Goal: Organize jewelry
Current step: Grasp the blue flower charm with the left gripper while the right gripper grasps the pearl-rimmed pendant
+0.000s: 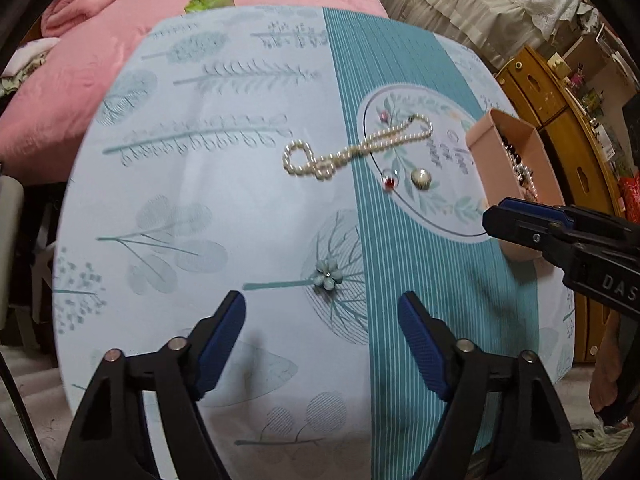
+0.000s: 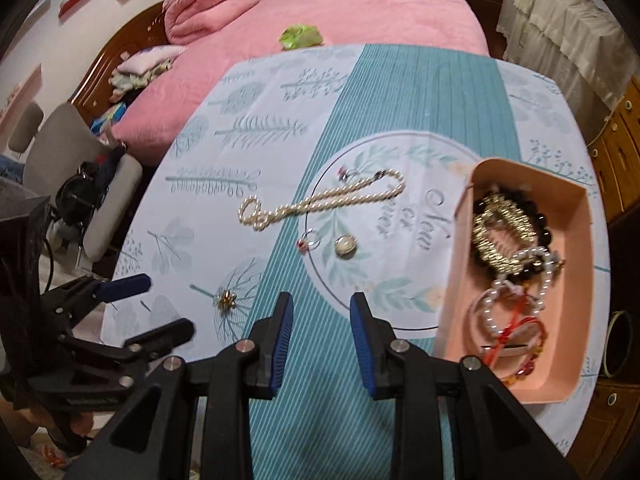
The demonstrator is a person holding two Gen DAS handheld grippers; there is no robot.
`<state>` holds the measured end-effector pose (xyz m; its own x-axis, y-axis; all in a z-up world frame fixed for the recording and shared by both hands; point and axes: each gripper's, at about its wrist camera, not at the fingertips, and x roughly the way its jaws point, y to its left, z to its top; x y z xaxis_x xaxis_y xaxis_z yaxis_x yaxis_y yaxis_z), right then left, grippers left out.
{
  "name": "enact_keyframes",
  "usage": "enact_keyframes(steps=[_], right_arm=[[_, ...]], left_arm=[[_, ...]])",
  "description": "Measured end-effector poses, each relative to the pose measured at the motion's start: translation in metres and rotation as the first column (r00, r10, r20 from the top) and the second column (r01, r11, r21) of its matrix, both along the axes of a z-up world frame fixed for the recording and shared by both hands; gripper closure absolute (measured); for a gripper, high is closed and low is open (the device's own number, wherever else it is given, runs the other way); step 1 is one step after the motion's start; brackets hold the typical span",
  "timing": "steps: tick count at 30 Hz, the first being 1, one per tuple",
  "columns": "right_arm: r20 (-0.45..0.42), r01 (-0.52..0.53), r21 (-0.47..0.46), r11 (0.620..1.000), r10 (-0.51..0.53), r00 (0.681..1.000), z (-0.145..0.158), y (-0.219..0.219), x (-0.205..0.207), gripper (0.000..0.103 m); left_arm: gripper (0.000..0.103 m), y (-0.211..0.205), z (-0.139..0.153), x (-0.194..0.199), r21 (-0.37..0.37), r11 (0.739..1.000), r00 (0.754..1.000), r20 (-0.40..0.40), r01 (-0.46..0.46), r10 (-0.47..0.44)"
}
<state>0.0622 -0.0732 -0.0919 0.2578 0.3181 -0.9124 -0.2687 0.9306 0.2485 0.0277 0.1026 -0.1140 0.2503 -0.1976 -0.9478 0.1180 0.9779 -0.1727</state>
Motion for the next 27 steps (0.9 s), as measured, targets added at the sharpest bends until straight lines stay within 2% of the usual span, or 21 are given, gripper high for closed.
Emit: enact_keyframes(steps=[11,14,16,22,27], right_arm=[[-0.016,0.004,-0.004,1.000,-0.004,1.000,-0.015,0.003,-0.001,0.073],[-0.018,0.011,-0.007,1.000,-0.011,1.000,-0.018,0.001,0.000,0.073],[-0.024,0.016,-0.004,1.000,-0.017,1.000,-0.020,-0.001,0.002,0.073],[-0.037,0.027,-0.003,1.000,-0.027,0.999,-0.025,-0.003,0.006,0.073],[-0.051,0.037,0.000,0.999,-0.037,0.998,-0.032,-0.004,0.015,0.073]], left_arm=[[0.064,-0.011,-0.028,0.017,0.011,0.999,0.999,-0.010,-0.039,0.039],[0.076,-0.017,-0.030,0.019,0.018,1.000,1.000,-0.005,-0.024,0.025],[0.088,-0.018,-0.030,0.019,0.021,1.000,1.000,-0.005,-0.014,0.014],[0.088,-0.027,-0.028,0.015,0.041,0.999,1.000,0.009,0.019,-0.019],[0.088,-0.027,-0.025,0.017,0.037,0.999,1.000,0.012,0.012,-0.013]])
